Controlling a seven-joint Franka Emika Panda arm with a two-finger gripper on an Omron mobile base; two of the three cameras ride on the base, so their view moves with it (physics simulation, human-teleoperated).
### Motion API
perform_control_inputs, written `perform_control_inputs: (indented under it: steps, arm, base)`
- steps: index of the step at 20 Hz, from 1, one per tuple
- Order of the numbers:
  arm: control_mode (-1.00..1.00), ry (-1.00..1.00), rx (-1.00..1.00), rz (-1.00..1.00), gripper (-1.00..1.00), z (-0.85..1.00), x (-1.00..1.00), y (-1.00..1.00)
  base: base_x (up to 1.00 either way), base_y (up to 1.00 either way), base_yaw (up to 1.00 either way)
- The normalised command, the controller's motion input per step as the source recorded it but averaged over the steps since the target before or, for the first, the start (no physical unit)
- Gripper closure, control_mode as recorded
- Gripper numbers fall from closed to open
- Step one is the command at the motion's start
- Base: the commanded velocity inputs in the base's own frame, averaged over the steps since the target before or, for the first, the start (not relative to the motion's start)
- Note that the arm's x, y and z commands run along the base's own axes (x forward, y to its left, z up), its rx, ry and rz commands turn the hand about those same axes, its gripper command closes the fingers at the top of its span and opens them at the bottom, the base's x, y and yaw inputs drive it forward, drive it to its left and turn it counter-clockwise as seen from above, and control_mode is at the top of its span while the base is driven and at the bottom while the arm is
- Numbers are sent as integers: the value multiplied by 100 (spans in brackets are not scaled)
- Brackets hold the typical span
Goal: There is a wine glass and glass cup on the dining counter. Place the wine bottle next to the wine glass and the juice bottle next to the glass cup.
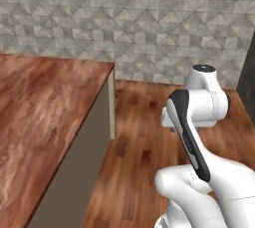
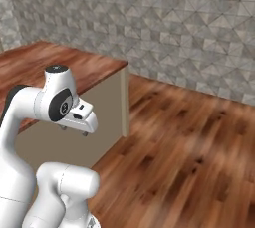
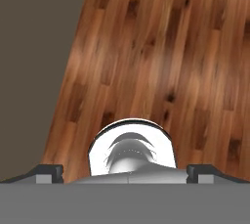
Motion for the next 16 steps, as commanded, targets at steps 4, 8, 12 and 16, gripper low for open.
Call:
perform_control_inputs:
  steps: [4, 8, 12, 16]
  arm:
    - [100, 0, 0, 0, -100, 0, 0, 0]
    - [100, 0, 0, 0, -100, 0, 0, 0]
    - [100, 0, 0, 0, -100, 0, 0, 0]
    - [100, 0, 0, 0, -100, 0, 0, 0]
  base:
    - [94, -8, 0]
    - [94, -8, 0]
    - [94, -8, 0]
    - [94, -8, 0]
